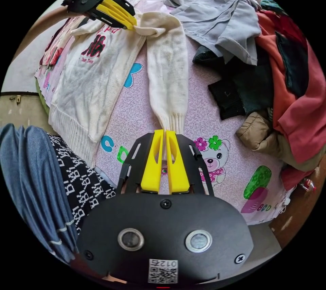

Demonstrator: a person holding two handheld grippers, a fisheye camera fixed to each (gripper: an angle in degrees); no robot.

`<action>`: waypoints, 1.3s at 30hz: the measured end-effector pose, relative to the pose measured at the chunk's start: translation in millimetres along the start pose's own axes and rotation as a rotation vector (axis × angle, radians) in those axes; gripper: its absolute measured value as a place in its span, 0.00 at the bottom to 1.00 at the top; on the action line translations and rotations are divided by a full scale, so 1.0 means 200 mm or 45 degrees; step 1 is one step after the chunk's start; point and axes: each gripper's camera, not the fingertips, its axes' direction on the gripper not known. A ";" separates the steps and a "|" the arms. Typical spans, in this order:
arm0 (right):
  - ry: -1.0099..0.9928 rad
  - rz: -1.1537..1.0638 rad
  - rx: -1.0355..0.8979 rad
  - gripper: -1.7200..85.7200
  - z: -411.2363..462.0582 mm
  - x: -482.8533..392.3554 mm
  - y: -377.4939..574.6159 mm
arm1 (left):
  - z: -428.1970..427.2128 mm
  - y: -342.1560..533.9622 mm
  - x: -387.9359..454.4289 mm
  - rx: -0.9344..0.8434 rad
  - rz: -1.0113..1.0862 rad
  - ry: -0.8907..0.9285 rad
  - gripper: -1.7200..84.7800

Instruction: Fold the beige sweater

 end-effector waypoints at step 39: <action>-1.235 -0.181 0.167 0.02 0.58 0.56 -1.42 | 0.68 1.36 -1.69 0.653 -0.975 0.971 0.02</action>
